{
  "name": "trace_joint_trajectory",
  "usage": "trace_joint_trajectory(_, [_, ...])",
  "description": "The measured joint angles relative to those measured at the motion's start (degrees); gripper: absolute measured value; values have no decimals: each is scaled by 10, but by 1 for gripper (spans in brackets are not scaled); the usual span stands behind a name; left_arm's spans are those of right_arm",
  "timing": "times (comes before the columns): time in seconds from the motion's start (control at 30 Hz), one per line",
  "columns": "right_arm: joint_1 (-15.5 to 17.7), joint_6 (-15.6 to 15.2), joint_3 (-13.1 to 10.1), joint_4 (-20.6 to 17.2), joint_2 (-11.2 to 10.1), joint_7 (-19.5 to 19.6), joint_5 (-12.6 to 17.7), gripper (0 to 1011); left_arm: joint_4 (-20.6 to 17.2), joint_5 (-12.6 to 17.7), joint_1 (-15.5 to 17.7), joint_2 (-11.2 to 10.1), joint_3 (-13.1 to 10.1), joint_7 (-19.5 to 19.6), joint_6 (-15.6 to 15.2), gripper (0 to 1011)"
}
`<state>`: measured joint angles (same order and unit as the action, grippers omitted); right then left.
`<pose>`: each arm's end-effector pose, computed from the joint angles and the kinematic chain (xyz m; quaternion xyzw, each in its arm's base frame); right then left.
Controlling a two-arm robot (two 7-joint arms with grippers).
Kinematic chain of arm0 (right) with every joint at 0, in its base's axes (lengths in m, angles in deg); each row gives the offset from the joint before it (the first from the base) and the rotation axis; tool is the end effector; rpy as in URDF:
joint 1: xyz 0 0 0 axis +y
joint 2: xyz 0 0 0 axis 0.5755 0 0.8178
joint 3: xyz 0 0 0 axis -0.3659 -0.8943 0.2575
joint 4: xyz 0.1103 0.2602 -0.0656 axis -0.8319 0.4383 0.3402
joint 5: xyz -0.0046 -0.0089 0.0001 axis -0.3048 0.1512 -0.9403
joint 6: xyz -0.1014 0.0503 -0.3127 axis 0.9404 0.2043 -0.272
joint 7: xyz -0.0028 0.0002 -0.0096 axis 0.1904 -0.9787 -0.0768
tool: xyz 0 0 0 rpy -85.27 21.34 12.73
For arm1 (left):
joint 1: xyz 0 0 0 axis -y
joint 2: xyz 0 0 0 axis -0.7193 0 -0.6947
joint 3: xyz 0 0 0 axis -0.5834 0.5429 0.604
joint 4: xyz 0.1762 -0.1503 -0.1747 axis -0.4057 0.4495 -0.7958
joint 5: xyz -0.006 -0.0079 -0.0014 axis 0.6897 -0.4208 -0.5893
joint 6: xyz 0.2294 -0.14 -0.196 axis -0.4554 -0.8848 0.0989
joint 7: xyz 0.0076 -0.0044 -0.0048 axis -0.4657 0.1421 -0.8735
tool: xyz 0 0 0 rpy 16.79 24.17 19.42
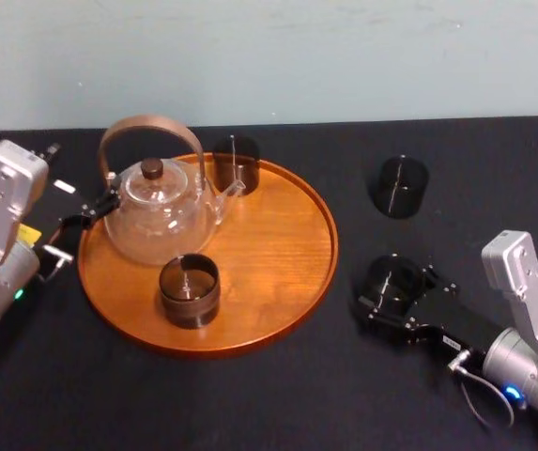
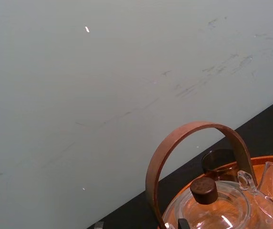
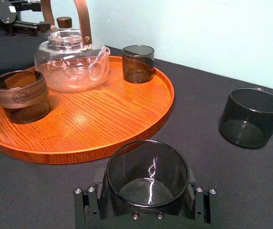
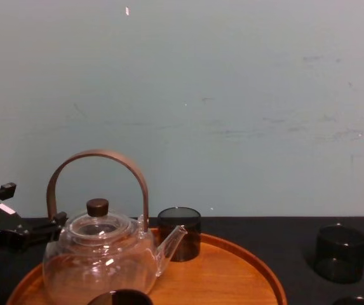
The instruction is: Pick up the glass from the table and place it on the tray.
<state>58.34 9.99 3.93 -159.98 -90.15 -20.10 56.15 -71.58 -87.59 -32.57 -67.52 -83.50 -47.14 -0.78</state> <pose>0.3171 -0.0636 -0.3540 -0.1165 0.0426 -0.4287 0.8949 0.3807 0.0763 -0.3068 0.1414 -0.1325 0.5799 0.7913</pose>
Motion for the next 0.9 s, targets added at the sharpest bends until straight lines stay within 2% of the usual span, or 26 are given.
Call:
trace_joint_trajectory(0.2, [2, 0, -1, -3, -1, 2, 0, 997, 0, 0, 0, 0, 0, 0, 0, 1010])
trace_joint_trajectory(0.37, [3, 0, -1, -4, -1, 3, -1, 906, 0, 0, 0, 0, 0, 0, 0, 1009])
trace_joint_trajectory(0.9, [4, 0, -2, -6, -2, 5, -2, 905, 0, 0, 0, 0, 0, 0, 0, 1009])
